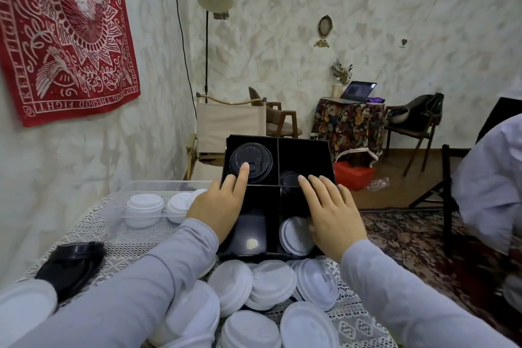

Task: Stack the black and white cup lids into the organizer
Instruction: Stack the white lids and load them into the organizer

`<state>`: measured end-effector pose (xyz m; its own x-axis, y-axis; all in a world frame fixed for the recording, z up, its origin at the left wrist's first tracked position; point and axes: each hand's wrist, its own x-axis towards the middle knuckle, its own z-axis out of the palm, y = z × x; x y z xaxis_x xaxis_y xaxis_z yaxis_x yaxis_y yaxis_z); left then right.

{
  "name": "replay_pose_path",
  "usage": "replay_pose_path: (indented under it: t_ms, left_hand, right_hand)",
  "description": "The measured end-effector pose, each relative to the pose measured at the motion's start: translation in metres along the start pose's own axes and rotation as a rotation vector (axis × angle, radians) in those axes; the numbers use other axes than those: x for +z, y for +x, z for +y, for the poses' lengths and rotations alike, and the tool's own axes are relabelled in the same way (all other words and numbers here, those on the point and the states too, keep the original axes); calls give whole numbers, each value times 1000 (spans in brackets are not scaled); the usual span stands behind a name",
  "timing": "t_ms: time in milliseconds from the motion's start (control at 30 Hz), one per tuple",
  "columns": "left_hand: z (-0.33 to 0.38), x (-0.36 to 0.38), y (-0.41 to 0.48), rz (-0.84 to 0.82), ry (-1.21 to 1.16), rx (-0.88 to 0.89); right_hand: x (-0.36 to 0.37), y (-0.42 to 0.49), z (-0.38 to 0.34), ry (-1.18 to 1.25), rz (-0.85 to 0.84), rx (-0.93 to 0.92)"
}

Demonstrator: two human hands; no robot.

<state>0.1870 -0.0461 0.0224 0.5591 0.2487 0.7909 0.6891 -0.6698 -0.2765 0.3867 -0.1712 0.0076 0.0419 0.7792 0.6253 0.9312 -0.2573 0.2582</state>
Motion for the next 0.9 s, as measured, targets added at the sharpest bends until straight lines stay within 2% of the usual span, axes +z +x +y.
replay_pose_path:
  t_ms: [300,467,567,900]
  left_hand:
    - [-4,25,18,-131,5,-60]
    - [-9,39,36,-429,-20,-59]
    - [-10,48,46,-498,-8,-69]
    - [-10,58,59,-741,23,-82]
  right_hand:
    - [25,31,-1,8,-124,58]
    - [28,45,1,31,-139,42]
    - [32,53,6,68,-268,45]
    - [48,67,9,119,-388,84]
